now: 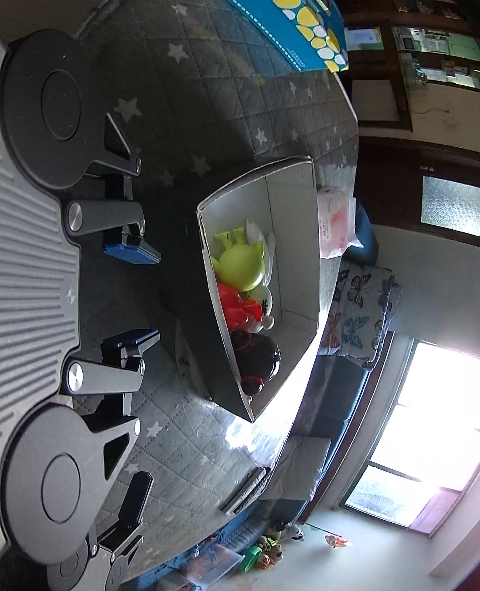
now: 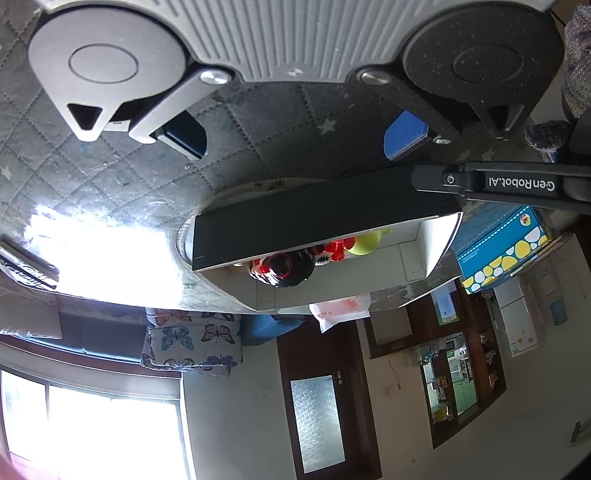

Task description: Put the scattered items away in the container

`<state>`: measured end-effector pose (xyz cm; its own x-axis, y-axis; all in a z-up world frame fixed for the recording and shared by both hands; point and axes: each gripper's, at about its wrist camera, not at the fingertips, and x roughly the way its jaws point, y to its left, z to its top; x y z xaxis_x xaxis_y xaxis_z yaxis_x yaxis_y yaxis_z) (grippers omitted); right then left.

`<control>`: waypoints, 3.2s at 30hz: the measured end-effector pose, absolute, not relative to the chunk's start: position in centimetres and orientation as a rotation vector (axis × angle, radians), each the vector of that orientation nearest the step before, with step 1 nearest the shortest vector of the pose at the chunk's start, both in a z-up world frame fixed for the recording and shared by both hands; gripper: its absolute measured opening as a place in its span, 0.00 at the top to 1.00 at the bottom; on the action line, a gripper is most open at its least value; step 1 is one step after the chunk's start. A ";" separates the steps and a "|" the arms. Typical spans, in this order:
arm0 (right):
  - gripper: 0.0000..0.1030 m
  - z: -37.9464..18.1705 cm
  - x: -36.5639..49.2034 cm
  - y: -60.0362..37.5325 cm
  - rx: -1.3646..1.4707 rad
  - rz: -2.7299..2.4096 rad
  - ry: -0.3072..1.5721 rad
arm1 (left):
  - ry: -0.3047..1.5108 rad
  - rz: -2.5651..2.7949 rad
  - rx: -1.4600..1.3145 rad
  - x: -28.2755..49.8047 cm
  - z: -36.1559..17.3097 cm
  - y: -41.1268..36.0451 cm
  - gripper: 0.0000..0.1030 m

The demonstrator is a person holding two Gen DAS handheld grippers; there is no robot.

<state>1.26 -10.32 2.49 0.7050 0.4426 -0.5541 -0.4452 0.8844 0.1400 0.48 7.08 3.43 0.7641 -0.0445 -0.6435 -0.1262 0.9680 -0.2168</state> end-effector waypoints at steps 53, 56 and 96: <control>0.00 0.9 3.2 -8.7 -0.034 0.516 0.676 | 0.752 0.175 -0.098 1.7 2.0 6.5 0.60; 0.00 0.7 3.6 -8.5 -0.036 0.519 0.683 | 0.757 0.178 -0.095 2.0 1.8 6.5 0.60; 0.00 -0.2 7.4 -6.4 -0.053 0.563 0.720 | 0.822 0.246 -0.064 5.1 0.6 8.2 0.60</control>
<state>7.45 -6.45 -0.24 0.6106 0.4696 -0.6377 -0.5055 0.8510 0.1426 5.08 8.20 0.63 0.6544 0.1920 -0.7314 -0.2411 0.9697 0.0388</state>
